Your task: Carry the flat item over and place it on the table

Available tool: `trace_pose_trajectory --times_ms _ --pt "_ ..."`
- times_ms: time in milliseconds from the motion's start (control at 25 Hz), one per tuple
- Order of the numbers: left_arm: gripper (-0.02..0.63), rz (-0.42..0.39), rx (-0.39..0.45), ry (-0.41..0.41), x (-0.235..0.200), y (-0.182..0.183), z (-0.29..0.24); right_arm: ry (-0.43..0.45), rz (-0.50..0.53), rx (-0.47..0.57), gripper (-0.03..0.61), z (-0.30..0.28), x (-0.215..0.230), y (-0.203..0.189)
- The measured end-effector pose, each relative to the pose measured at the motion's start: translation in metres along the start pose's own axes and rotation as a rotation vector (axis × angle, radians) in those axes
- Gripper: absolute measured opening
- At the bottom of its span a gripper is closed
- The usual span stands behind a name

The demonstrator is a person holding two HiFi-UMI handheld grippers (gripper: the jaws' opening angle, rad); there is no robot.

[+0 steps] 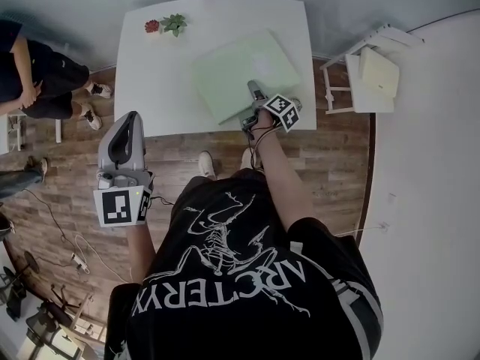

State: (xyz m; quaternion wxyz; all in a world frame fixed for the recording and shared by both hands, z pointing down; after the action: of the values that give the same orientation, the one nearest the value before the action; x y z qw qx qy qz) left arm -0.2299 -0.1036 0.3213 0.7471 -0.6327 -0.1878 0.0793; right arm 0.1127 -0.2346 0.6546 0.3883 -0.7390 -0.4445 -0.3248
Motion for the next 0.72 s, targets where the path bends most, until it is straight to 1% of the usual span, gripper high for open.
trace_pose_trajectory --times_ms 80,160,240,280,320,400,440,600,720 --pt "0.011 0.000 0.000 -0.002 0.000 0.000 0.000 0.042 -0.013 -0.002 0.391 0.003 0.004 0.001" --pt "0.011 0.002 0.003 -0.007 0.002 0.000 -0.001 0.061 -0.020 0.003 0.390 0.007 0.007 0.002" --pt "0.011 0.003 0.004 -0.011 0.003 0.000 -0.001 0.068 -0.025 0.006 0.391 0.010 0.010 0.003" --pt "0.011 0.003 0.005 -0.013 0.004 0.000 -0.001 0.056 -0.009 0.008 0.390 0.013 0.011 0.005" --pt "0.011 0.004 0.007 -0.014 0.004 0.000 -0.001 0.028 0.029 0.011 0.390 0.016 0.012 0.008" --pt "0.011 0.007 0.014 -0.015 0.003 -0.001 -0.002 -0.041 0.147 0.013 0.390 0.021 0.010 0.014" --pt "0.011 0.008 0.018 -0.016 0.003 -0.001 -0.003 -0.053 0.194 0.007 0.390 0.022 0.007 0.015" --pt "0.011 0.012 0.032 -0.027 0.004 0.000 -0.005 0.001 0.257 -0.014 0.390 0.027 -0.007 0.019" --pt "0.011 0.018 0.038 -0.034 0.003 -0.001 -0.006 0.080 0.363 0.001 0.390 0.045 -0.028 0.025"
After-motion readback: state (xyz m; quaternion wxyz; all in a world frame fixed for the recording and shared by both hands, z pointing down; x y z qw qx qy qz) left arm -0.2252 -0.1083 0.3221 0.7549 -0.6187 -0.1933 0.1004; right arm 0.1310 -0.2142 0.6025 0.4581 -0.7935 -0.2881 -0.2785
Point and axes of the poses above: the fingertips, and each gripper's own axes: z backward along the fingers, x to its right, y out of its top, the point moved 10 cm from there along z, backward along the fingers, and after that the axes turned 15 degrees about x, right-handed, at the moved point
